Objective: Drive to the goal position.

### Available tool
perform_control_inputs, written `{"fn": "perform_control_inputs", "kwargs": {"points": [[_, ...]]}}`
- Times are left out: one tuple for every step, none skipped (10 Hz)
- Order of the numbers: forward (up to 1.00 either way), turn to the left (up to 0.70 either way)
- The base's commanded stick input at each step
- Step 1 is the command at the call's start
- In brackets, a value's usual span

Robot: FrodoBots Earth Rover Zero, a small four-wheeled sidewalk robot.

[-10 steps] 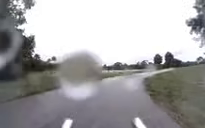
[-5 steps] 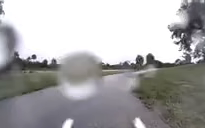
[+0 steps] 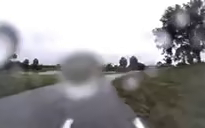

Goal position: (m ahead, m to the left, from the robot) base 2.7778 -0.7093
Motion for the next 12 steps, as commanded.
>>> {"fn": "perform_control_inputs", "kwargs": {"points": [[0.7,0.0],[0.7,0.0],[0.7,0.0],[0.7,0.0],[0.7,0.0],[0.7,0.0],[0.7,0.0],[0.7,0.0],[0.7,0.0],[0.7,0.0],[0.7,0.0],[0.7,0.0]]}}
